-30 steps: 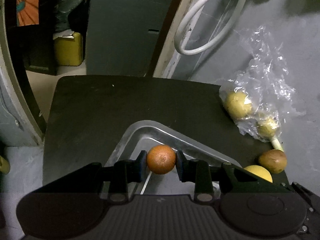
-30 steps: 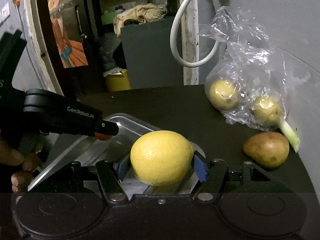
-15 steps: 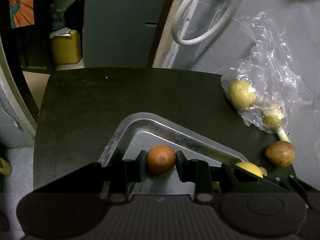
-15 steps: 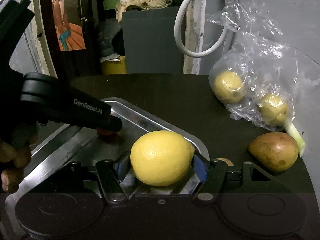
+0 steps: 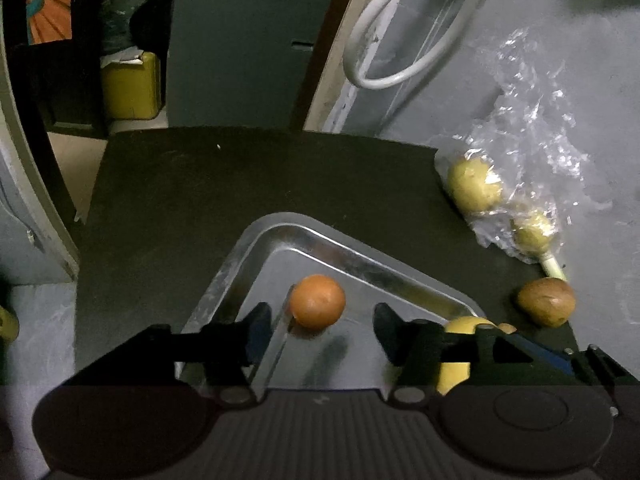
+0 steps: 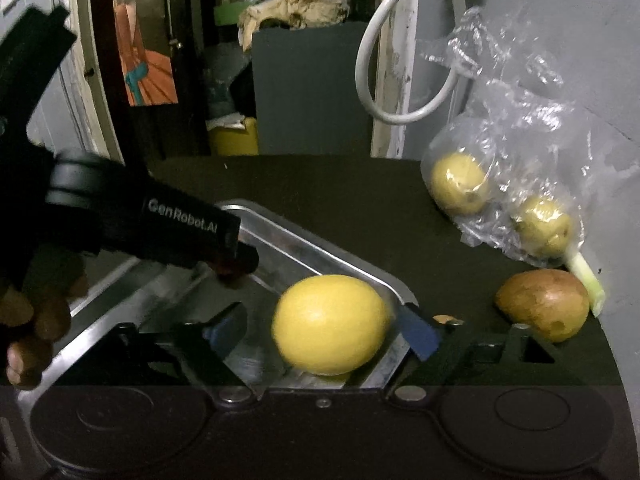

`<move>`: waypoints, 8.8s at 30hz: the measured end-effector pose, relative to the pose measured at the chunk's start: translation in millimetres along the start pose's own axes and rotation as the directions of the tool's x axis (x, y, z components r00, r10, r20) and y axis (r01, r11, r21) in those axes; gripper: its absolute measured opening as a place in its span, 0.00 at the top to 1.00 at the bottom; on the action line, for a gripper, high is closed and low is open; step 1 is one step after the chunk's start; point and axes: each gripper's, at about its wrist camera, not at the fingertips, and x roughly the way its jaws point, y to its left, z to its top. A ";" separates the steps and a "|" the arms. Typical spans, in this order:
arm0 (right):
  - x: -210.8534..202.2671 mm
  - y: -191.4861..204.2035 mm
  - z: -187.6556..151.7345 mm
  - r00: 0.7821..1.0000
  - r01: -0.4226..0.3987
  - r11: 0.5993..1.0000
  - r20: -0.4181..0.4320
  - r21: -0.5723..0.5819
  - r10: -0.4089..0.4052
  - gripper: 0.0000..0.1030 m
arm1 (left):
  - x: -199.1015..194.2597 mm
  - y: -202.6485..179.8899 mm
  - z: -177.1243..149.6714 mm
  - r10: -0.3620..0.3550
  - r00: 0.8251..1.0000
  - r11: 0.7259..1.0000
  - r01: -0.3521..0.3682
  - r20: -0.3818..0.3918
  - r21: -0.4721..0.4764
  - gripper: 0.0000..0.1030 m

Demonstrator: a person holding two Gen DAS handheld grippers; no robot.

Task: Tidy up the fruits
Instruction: 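Carry both fruits over the metal tray and open both tools to release them, then withdraw both tools from the tray back toward the remaining fruits, then grasp the red round fruit with the left tool while the right tool grasps a small orange, then carry both fruits onto the metal tray and open both tools to release them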

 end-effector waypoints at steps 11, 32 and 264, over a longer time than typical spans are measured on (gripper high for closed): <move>-69.6 2.7 -9.8 0.995 0.000 1.000 0.097 0.026 -0.003 0.01 | -68.9 0.6 -23.7 -0.005 0.992 1.000 0.008 0.125 -0.020 0.01; -191.4 21.5 -67.7 0.993 -0.026 0.995 0.121 0.091 0.014 0.01 | -174.8 -3.2 -131.6 0.038 0.983 0.997 -0.049 0.178 0.059 0.01; -51.9 51.4 -35.1 0.993 0.097 0.995 -0.073 -0.009 -0.097 0.23 | -63.0 9.5 -51.7 0.000 0.993 0.949 -0.038 0.120 0.312 0.27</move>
